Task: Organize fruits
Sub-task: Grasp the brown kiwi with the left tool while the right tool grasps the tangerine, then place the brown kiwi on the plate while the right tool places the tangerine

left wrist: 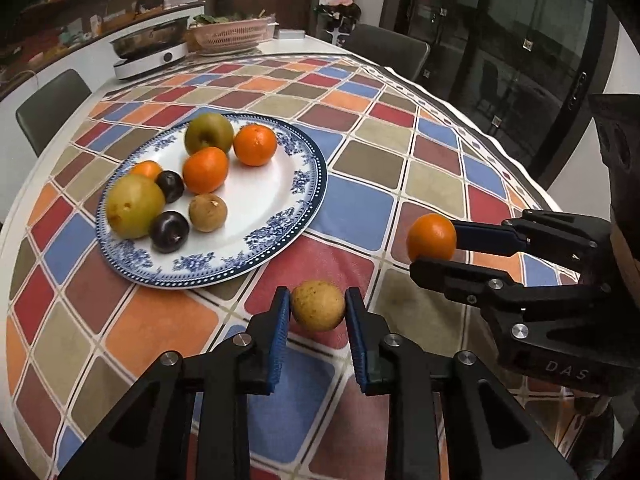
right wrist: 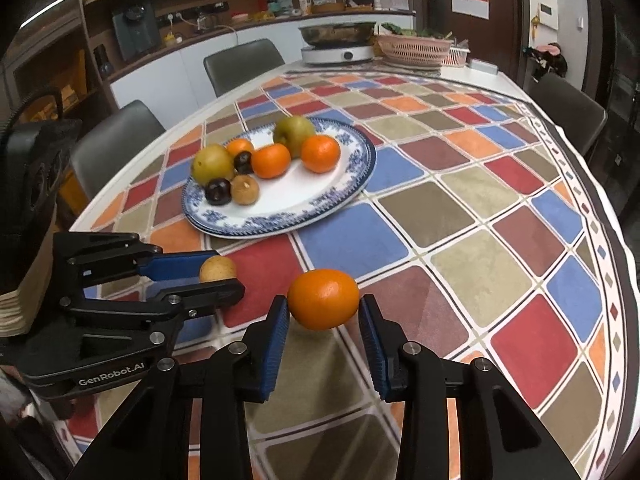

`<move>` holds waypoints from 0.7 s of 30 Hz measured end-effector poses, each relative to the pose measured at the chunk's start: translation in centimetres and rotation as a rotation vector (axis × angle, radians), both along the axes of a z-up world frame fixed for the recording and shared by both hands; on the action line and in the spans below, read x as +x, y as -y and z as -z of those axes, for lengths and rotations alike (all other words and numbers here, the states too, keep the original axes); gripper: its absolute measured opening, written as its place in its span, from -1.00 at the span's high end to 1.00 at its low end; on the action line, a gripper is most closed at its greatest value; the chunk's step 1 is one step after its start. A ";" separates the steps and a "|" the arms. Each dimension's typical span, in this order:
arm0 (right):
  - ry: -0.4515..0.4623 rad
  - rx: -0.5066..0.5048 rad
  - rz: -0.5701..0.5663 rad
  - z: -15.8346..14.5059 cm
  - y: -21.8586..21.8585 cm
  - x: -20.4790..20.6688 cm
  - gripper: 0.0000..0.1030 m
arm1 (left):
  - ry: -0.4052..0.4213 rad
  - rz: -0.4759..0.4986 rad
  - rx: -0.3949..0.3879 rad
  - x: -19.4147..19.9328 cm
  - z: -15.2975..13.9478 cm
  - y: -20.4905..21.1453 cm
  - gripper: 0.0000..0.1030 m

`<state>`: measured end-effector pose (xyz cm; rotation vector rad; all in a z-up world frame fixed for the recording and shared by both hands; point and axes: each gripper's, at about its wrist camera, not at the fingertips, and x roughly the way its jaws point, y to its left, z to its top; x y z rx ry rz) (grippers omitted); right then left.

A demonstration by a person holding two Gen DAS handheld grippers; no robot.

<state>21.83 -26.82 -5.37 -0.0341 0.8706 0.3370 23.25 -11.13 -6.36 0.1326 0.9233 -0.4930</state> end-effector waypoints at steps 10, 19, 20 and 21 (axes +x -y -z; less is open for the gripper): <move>0.068 0.020 -0.023 -2.8 -0.9 -1.8 0.28 | 0.056 -0.045 -0.010 -2.0 -3.0 -1.3 0.46; 0.131 0.022 -0.036 -5.4 -1.3 -2.1 0.28 | 0.101 -0.077 -0.020 -2.3 -5.3 -1.9 0.46; 0.138 0.020 -0.040 -5.6 -1.4 -2.1 0.28 | 0.109 -0.080 -0.022 -2.3 -5.5 -1.9 0.46; 0.144 0.018 -0.045 -5.9 -1.5 -2.0 0.28 | 0.113 -0.083 -0.024 -2.2 -5.7 -2.0 0.46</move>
